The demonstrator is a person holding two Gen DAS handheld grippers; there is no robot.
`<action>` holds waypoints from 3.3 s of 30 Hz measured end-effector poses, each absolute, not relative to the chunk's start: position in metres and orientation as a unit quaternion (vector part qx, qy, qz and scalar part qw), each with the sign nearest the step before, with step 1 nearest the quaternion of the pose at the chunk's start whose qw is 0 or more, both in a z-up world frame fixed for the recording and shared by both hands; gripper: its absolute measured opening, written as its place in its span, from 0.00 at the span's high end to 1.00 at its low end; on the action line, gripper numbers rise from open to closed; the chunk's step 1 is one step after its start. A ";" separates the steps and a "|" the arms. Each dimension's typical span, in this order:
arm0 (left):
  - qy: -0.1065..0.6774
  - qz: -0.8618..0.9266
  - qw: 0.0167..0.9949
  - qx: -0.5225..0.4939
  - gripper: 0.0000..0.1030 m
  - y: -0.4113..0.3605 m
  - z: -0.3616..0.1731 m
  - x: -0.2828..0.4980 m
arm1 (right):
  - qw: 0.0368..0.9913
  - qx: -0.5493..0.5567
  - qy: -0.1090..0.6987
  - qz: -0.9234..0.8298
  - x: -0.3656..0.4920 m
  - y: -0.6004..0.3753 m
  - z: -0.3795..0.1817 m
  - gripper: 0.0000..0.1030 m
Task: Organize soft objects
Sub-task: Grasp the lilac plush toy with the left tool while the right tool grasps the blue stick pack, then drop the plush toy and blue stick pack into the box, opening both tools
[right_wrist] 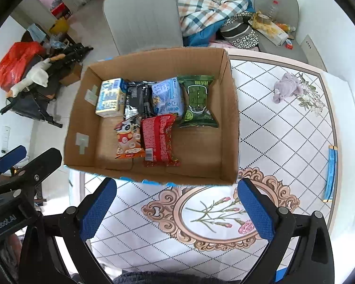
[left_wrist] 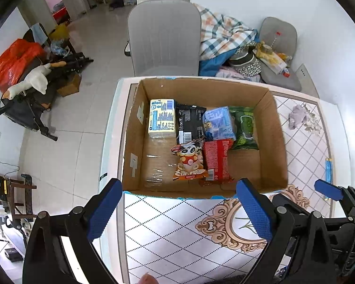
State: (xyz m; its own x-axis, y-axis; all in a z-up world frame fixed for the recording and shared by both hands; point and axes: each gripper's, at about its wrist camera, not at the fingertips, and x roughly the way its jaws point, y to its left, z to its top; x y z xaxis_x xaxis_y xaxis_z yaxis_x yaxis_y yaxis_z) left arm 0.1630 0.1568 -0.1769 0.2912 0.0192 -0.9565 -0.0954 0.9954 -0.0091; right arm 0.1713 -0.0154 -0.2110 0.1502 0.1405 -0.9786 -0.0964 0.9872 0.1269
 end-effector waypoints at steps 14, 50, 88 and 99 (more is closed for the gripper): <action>0.573 0.012 0.819 0.019 0.04 0.076 -0.148 0.176 | 0.768 0.110 0.627 0.063 0.158 -0.105 -0.189 0.00; 0.694 -0.100 0.662 0.265 0.04 -0.314 -0.417 0.420 | 0.626 0.199 0.742 -0.133 0.222 -0.500 -0.435 0.74; 0.628 -0.102 0.770 -0.052 0.64 -0.058 -0.215 0.271 | 0.724 0.189 0.662 0.050 0.232 -0.278 -0.251 0.85; 0.625 0.028 0.773 -0.106 0.64 0.133 -0.224 0.246 | 0.724 0.122 0.673 0.092 0.251 -0.105 -0.246 0.85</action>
